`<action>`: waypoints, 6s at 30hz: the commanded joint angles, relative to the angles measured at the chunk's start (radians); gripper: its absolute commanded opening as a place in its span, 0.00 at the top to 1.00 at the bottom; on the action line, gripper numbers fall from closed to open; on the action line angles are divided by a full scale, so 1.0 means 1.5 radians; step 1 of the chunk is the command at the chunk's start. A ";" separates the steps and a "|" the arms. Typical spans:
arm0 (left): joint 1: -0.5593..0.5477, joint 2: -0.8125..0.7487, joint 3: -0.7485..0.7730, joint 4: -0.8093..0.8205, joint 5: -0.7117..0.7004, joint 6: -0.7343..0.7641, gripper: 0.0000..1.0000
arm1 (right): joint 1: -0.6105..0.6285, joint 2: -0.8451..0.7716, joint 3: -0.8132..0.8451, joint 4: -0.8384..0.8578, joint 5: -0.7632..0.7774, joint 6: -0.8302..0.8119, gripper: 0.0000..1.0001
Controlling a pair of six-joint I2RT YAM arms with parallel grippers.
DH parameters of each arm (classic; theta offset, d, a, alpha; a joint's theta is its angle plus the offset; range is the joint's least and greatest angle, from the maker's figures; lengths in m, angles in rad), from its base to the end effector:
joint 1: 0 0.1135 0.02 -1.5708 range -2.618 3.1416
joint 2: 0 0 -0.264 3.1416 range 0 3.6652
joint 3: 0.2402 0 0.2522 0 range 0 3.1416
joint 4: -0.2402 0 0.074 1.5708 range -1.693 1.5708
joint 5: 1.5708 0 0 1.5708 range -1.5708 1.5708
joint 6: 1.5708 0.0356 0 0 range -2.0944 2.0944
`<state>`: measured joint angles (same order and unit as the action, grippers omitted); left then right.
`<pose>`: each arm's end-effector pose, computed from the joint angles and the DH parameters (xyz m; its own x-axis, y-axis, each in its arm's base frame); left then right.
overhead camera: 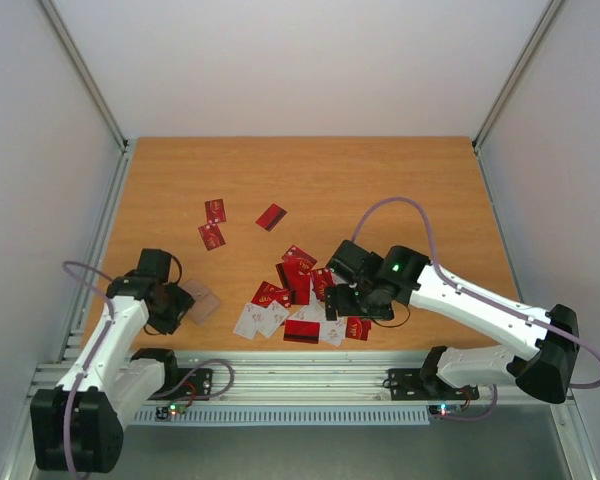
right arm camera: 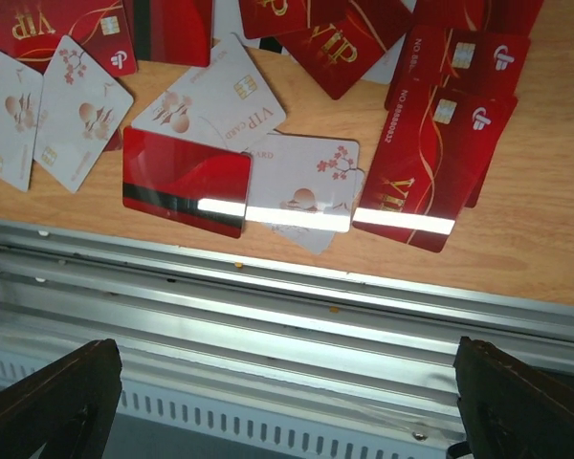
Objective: Put the credit cards into the card holder
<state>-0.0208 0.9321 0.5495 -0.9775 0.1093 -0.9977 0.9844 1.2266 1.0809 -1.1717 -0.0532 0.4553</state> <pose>0.1350 -0.0067 0.1827 -0.5667 -0.8236 -0.0238 -0.7979 0.5557 -0.2336 0.1143 0.1755 0.2798 -0.8501 -0.4861 -0.2025 -0.5181 0.8409 0.1565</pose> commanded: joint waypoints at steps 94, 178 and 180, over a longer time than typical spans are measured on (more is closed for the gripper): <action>-0.184 0.105 0.302 0.123 0.305 0.291 1.00 | -0.089 0.422 0.522 0.042 -0.246 -0.198 0.36; -0.129 0.375 0.253 0.225 0.265 0.408 0.92 | -0.158 0.669 0.570 0.120 -0.292 -0.264 0.99; -0.125 0.387 0.262 0.202 0.228 0.414 0.76 | -0.159 0.683 0.576 0.124 -0.301 -0.264 0.99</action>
<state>-0.2195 1.4788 0.8997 -0.6464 0.5194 -0.4358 0.7506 2.2173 1.8992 -0.9833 -0.4568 0.0696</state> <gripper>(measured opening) 0.119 0.012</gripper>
